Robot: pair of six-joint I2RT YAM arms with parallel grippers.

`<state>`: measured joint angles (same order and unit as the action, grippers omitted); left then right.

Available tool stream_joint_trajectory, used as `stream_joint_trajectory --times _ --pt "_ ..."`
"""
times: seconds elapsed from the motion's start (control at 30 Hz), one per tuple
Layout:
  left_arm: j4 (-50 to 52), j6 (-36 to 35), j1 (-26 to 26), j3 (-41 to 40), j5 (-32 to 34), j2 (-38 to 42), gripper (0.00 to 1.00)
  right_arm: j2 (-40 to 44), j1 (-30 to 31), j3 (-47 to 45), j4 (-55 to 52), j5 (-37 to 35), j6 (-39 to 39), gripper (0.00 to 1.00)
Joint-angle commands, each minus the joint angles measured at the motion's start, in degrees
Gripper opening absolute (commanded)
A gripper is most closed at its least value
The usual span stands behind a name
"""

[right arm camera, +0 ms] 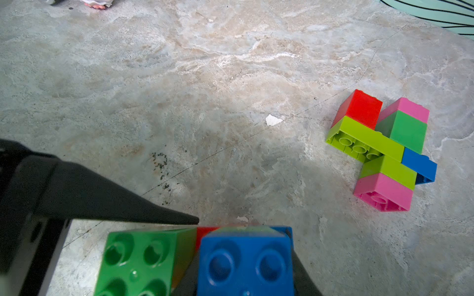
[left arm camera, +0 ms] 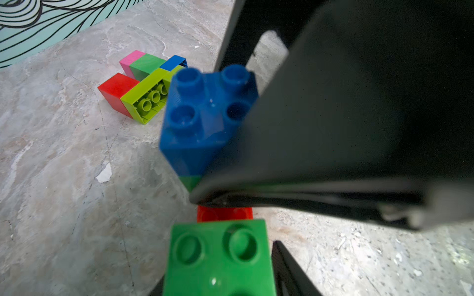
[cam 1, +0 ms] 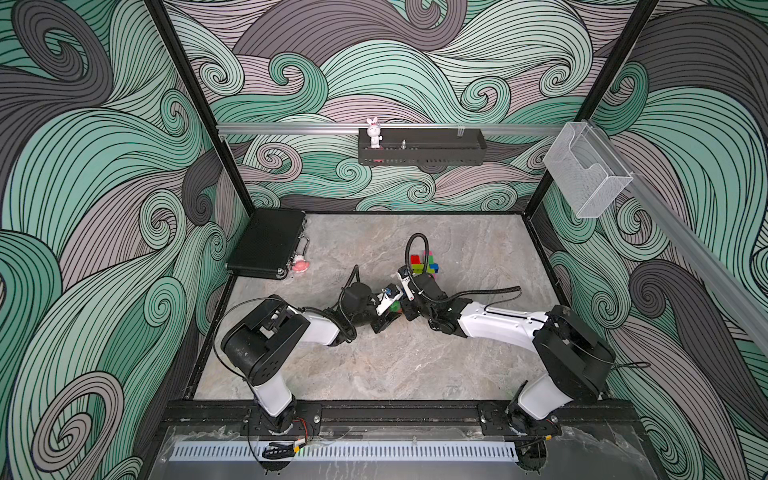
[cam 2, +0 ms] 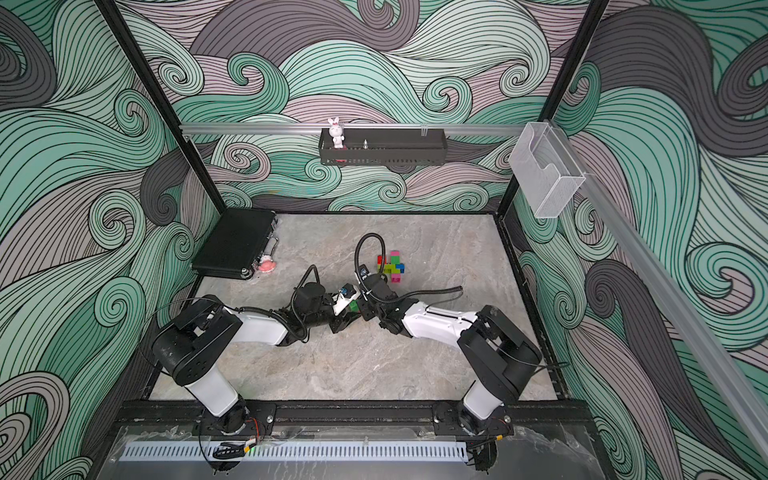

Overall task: Assemble the number 4 with lego
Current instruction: Assemble the lego brick with the lego brick.

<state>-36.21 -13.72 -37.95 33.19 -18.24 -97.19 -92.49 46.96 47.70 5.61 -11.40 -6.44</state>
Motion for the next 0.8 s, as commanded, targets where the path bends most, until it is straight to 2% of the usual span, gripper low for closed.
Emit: stream_joint_trajectory --times 0.0,0.43,0.63,0.77 --pt "-2.0 0.1 0.5 0.7 -0.8 -0.8 0.50 -4.1 0.4 -3.9 -14.0 4.8 -0.7 0.26" --pt "-4.5 1.2 0.4 -0.2 0.1 0.2 0.48 -4.1 0.4 -4.0 -13.8 4.8 -0.7 0.26" --pt "-3.4 1.2 0.4 0.2 -1.2 0.1 0.34 -4.2 0.4 -4.0 -13.7 4.9 -0.8 0.27" --pt "-3.1 1.1 0.3 0.2 -1.3 -0.2 0.30 -4.2 0.4 -3.9 -13.8 5.0 -0.9 0.27"
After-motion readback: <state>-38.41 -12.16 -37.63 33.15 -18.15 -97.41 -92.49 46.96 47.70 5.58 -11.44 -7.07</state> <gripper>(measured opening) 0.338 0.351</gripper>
